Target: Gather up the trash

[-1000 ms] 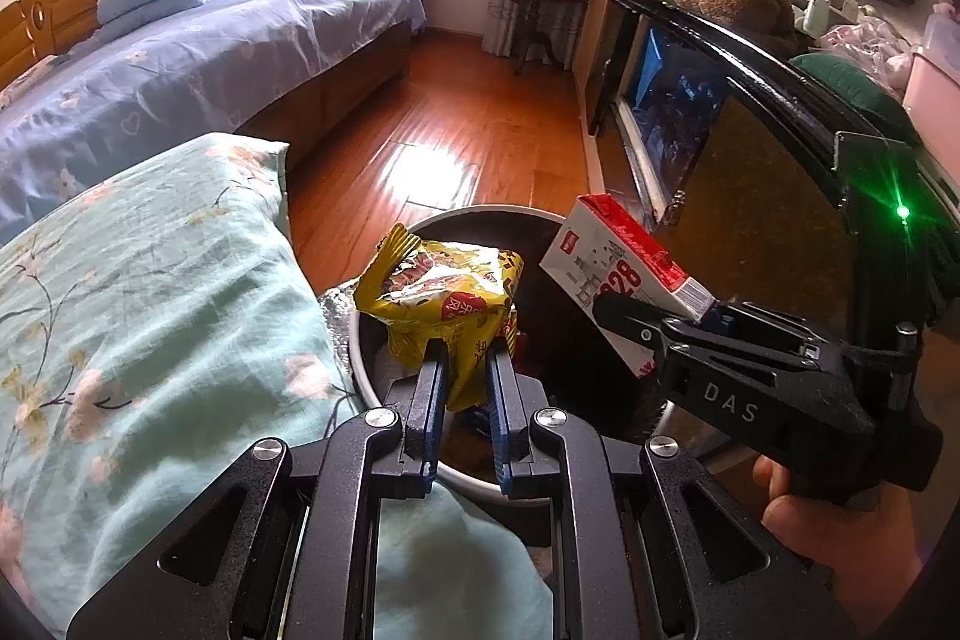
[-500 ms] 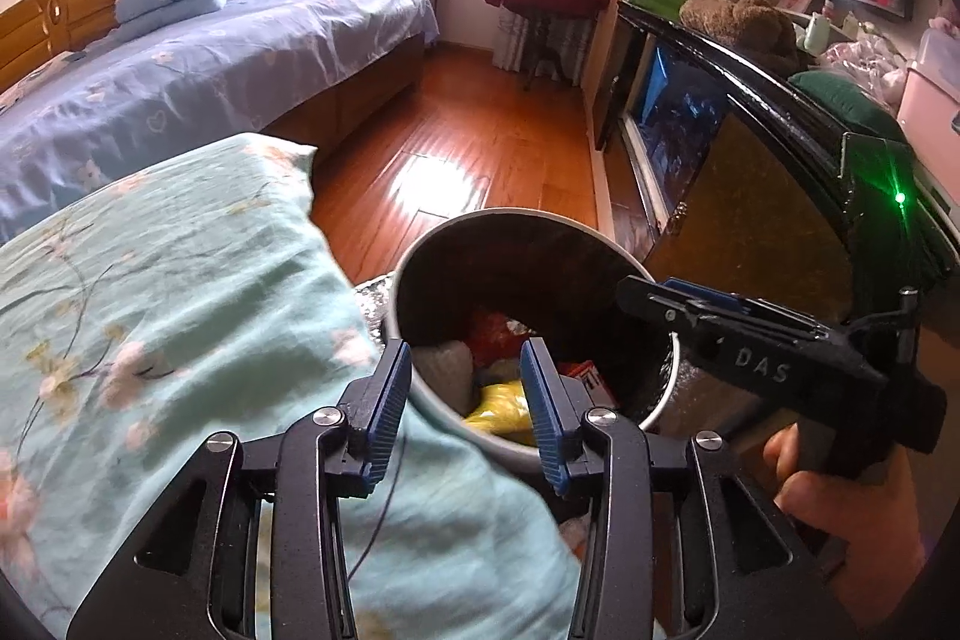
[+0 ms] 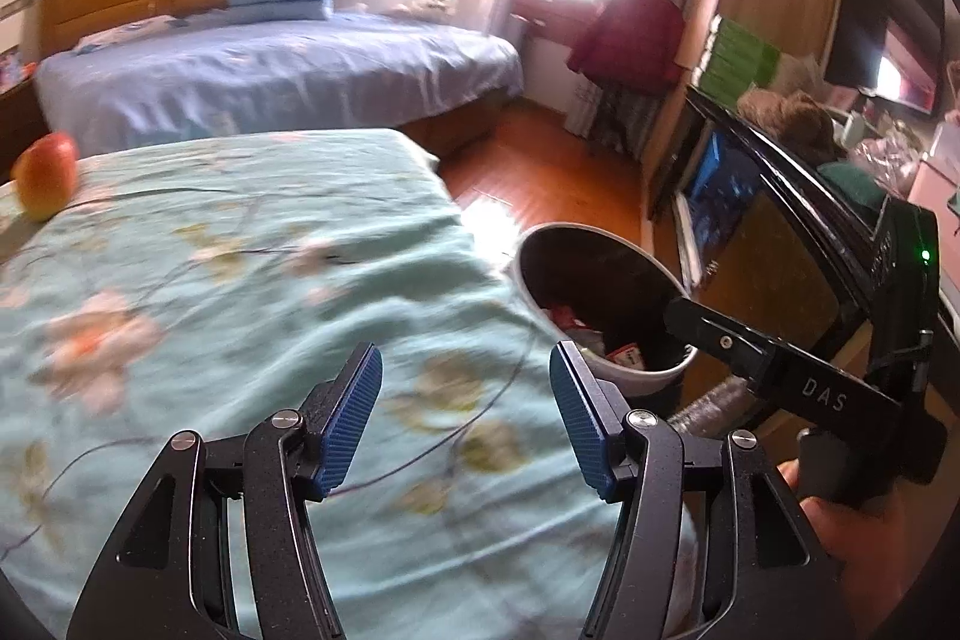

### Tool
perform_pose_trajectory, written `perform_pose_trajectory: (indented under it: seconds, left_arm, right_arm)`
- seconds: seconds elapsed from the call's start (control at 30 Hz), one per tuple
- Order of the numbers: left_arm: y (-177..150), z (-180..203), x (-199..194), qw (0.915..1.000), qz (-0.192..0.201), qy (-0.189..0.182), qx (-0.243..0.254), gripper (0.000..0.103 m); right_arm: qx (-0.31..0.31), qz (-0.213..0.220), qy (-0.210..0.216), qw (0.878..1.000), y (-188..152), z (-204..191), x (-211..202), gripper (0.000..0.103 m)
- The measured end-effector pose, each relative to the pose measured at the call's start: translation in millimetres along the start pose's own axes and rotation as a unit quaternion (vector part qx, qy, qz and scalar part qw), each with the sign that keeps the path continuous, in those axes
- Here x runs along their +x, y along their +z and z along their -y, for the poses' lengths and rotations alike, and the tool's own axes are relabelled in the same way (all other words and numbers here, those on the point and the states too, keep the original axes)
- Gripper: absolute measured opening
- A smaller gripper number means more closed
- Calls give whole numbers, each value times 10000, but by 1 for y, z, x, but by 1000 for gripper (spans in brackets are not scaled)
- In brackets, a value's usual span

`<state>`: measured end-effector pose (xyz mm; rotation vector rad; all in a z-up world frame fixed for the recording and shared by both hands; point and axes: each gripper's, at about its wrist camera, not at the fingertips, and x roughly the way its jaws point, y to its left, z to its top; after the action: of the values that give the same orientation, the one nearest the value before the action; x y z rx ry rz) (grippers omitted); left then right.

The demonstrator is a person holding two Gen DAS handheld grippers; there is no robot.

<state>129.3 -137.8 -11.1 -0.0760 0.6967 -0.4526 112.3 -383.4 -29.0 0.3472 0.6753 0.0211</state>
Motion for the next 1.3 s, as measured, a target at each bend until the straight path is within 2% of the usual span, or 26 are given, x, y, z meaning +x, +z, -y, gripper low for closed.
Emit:
perform_pose_trajectory:
  seconds: [0.23, 0.37, 0.43, 0.47, 0.5, 0.53, 0.57, 0.8, 0.97, 1.3]
  left_arm:
    - [-14, -21, -42, 9987, 350, 377, -53, 61]
    - [-13, -27, -68, 9963, 647, 569, -76, 64]
    - [-10, -28, -80, 9941, 833, 696, -74, 76]
    - [-10, -28, -88, 9915, 987, 841, -48, 89]
    - [-10, -28, -93, 9891, 1115, 961, -19, 97]
    - [-11, -28, -100, 9859, 1268, 1089, 16, 100]
    - [-13, -27, -106, 9826, 1402, 1220, 58, 100]
    - [-30, -21, -115, 9737, 1649, 1545, 303, 101]
    - [-33, -25, -114, 9733, 1626, 1603, 249, 101]
    - [-36, -31, -116, 9716, 1632, 1704, 193, 101]
  right_arm:
    - [-229, 261, 103, 9993, -13, -33, -20, 93]
    - [-592, 476, 74, 9971, -13, -57, -38, 93]
    - [-720, 688, 94, 9950, -7, -68, -51, 94]
    - [-751, 800, 111, 9939, -5, -71, -58, 98]
    - [-778, 919, 124, 9926, -3, -74, -63, 103]
    - [-813, 1030, 133, 9913, -1, -77, -67, 103]
    - [-850, 1114, 92, 9901, 0, -80, -70, 103]
    - [-824, 1153, 83, 9899, -18, -85, -62, 103]
    - [-1056, 1251, 18, 9865, -30, -90, -60, 103]
    - [-1111, 1259, -17, 9858, -37, -91, -58, 103]
